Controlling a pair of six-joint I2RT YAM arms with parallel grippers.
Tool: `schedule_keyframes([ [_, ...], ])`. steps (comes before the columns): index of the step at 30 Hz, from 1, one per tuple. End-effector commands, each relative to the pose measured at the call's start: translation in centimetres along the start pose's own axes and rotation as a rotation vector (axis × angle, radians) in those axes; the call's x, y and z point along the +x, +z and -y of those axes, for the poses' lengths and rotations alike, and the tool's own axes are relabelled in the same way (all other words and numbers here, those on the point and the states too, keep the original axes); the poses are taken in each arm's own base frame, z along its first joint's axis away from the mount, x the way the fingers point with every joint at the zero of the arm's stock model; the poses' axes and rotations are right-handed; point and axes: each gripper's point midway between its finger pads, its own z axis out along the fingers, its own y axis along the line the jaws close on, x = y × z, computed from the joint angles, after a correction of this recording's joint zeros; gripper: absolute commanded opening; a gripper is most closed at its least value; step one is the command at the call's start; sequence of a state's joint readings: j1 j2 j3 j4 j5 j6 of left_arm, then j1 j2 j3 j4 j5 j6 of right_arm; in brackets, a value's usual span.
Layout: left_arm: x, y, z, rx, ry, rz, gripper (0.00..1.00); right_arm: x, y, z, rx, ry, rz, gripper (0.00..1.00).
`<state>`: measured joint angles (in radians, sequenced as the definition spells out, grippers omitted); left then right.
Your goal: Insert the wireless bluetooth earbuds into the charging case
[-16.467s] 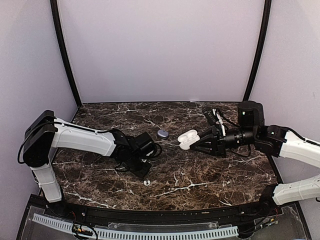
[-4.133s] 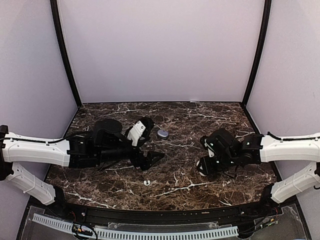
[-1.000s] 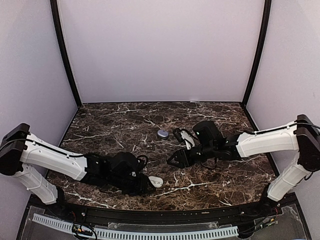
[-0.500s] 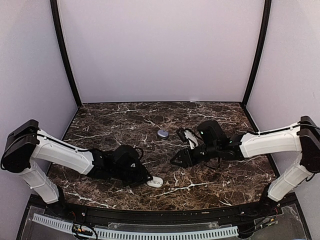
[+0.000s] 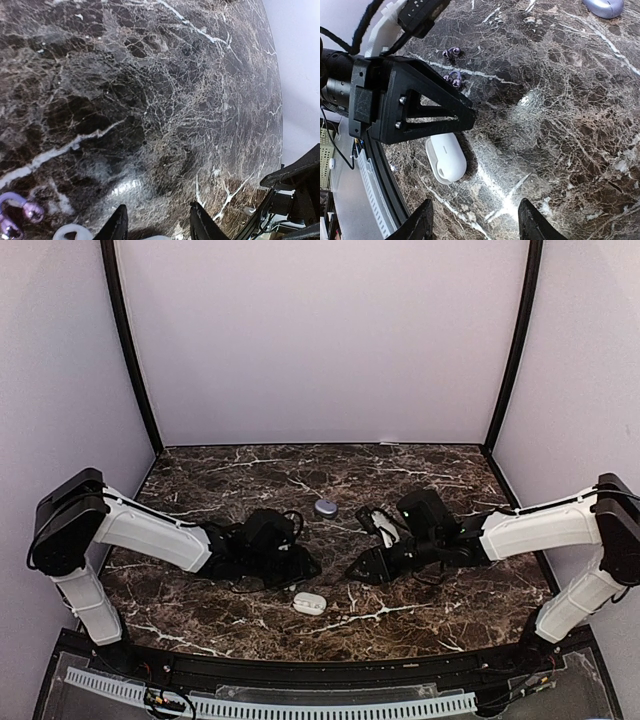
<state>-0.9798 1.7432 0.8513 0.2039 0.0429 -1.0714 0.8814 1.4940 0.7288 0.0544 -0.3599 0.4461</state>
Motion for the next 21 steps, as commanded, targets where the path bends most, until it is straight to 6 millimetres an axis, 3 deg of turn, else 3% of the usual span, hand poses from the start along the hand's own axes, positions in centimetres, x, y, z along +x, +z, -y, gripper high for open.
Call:
schedule_keyframes([
  [1, -1.4, -3.9, -0.9, -0.052, 0.037, 0.090, 0.41, -0.8, 0.0, -0.9, -0.050, -0.018, 0.024, 0.55],
  [4, -0.4, -6.2, -0.8, -0.030, 0.028, 0.075, 0.42, -0.9, 0.5, -1.2, -0.069, -0.022, 0.017, 0.55],
  [6, 1.8, -6.7, -2.0, -0.033, 0.024, 0.020, 0.42, -0.9, 1.0, -1.4, -0.077, -0.024, 0.011, 0.54],
  [9, 4.6, -7.1, -1.9, -0.011, 0.046, -0.052, 0.43, -0.8, 1.6, -1.3, -0.081, -0.022, -0.002, 0.54],
  [15, 8.2, -6.0, -0.9, 0.053, 0.050, -0.159, 0.41, -1.2, 2.0, -1.4, -0.081, -0.024, -0.014, 0.53],
  [21, 8.7, -4.3, -0.3, 0.081, 0.029, -0.168, 0.38, -1.1, 2.0, -1.2, -0.080, -0.017, -0.018, 0.51],
])
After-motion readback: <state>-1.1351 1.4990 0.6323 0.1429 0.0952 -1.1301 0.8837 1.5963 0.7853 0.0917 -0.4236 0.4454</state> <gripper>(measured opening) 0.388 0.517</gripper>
